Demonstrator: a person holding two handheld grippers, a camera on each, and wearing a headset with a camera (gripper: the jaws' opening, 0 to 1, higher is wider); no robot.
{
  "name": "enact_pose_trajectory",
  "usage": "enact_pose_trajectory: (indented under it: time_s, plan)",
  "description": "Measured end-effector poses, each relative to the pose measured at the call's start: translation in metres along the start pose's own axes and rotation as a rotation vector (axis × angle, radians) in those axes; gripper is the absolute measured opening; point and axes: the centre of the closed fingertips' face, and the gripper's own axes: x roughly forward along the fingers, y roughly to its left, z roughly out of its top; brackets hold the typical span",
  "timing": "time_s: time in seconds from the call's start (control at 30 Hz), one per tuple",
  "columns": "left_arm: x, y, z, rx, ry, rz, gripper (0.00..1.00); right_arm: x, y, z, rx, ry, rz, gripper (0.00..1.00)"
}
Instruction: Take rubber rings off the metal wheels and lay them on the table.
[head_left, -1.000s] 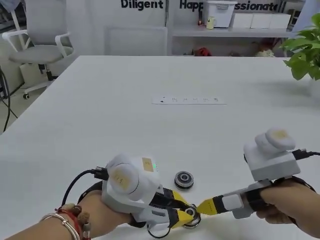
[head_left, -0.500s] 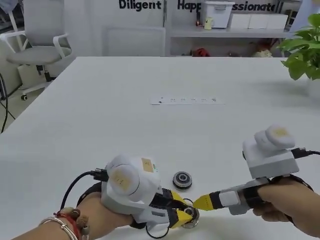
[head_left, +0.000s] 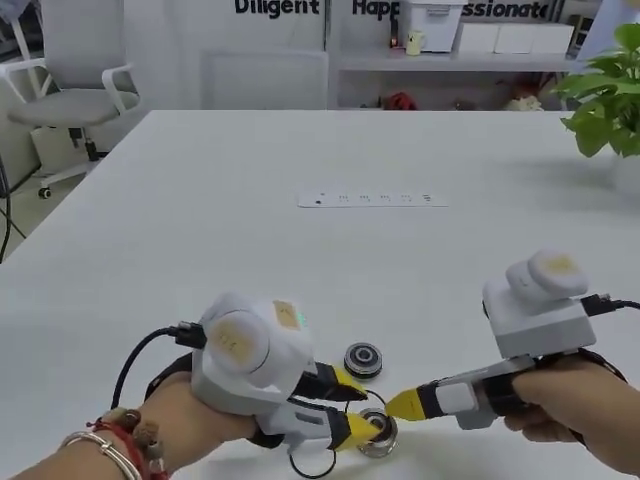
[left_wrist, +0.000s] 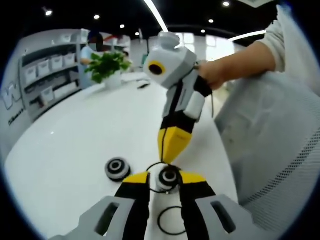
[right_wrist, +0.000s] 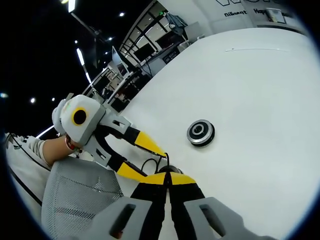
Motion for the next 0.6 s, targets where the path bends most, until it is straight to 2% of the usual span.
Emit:
enact_pose_trajectory:
  time_s: [0.1,0.23,0.3,0.37,0.4,0.47,0.6]
  plan:
    - [-0.007,0.005,0.006,-0.012,-0.005,0.015,0.32,-0.004,-0.002,0.004,0.010,-0.017,-0.005,0.00]
    - [-0.019,0.012,0.014,0.038,0.006,0.054,0.40,-0.005,0.001,0.007,0.014,-0.037,-0.006,0.00]
    - [-0.025,0.016,0.021,0.030,-0.002,0.062,0.42,-0.006,0.003,0.009,0.013,-0.046,-0.006,0.00]
    - [-0.031,0.022,0.025,0.034,-0.001,0.099,0.49,-0.007,0.006,0.011,0.009,-0.051,-0.008,0.00]
    - [-0.032,0.024,0.026,0.054,0.004,0.108,0.52,-0.007,0.006,0.011,0.008,-0.052,-0.008,0.00]
    - [-0.035,0.025,0.030,0.058,0.004,0.118,0.59,-0.007,0.008,0.012,0.007,-0.055,-0.006,0.00]
    - [-0.043,0.025,0.046,0.052,-0.033,0.124,0.67,-0.008,0.012,0.014,0.005,-0.064,-0.002,0.00]
